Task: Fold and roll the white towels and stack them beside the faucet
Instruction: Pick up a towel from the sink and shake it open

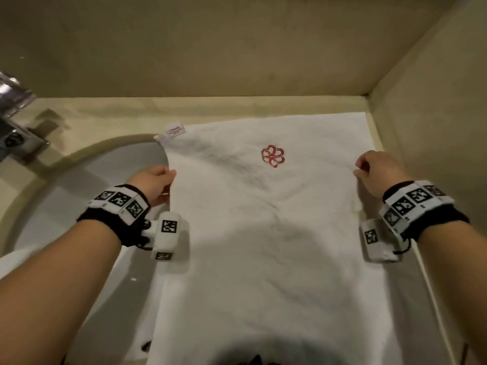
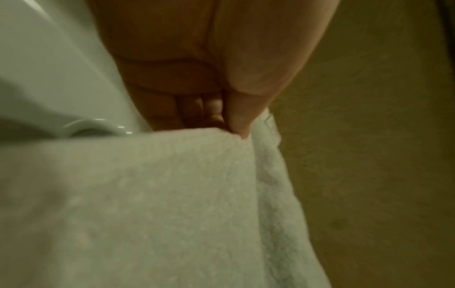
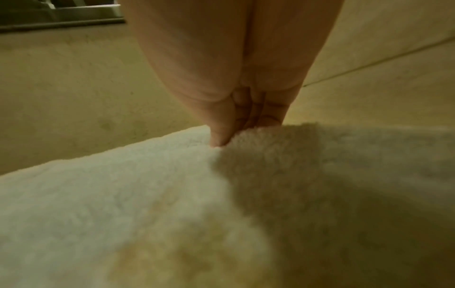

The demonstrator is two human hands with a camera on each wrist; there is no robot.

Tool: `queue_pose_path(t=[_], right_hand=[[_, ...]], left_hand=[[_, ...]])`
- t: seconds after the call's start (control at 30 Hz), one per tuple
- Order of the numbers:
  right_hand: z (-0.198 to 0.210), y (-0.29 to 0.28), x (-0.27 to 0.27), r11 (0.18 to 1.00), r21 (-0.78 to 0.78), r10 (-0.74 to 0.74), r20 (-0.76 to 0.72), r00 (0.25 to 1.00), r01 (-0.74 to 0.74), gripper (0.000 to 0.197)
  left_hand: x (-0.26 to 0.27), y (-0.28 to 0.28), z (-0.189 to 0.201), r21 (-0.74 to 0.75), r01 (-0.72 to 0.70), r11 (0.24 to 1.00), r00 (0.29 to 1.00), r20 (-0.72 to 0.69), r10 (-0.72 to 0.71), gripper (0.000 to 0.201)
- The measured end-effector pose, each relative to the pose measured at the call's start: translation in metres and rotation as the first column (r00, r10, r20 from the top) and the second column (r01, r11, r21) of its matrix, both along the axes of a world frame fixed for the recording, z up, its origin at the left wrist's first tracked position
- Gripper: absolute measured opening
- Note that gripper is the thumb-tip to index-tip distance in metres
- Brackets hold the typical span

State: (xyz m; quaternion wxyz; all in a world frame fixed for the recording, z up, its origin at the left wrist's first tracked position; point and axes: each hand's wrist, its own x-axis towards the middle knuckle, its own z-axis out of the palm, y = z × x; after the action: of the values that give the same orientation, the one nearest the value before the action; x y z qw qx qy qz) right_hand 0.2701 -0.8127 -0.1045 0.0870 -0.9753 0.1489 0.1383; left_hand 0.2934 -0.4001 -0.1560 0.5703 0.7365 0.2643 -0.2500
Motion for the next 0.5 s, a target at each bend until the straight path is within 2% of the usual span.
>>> queue_pose_path(t=[0.1, 0.23, 0.33, 0.5], right_hand=[[0.003, -0.006, 0.000, 0.997, 0.006, -0.078, -0.002, 0.997, 0.078, 0.021], [0.009, -0.016, 0.009, 0.985, 0.035, -0.170, -0.036, 0.985, 0.172, 0.021], [0.009, -0.015, 0.018, 0.990, 0.042, -0.131, -0.048, 0.990, 0.133, 0.023], [0.002, -0.003, 0.035, 0.998, 0.011, -0.055, -0.011, 0.998, 0.055, 0.011]], left_hand=[[0.016, -0.003, 0.019, -0.081, 0.014, 0.997, 0.993, 0.122, -0.004, 0.027], [0.030, -0.005, 0.036, -0.071, 0.053, 0.996, 0.969, 0.246, -0.034, 0.026], [0.031, 0.003, 0.036, -0.046, 0.022, 0.999, 0.969, 0.246, -0.010, 0.027], [0.025, 0.016, 0.033, -0.006, -0.003, 1.000, 0.989, 0.147, 0.004, 0.026]])
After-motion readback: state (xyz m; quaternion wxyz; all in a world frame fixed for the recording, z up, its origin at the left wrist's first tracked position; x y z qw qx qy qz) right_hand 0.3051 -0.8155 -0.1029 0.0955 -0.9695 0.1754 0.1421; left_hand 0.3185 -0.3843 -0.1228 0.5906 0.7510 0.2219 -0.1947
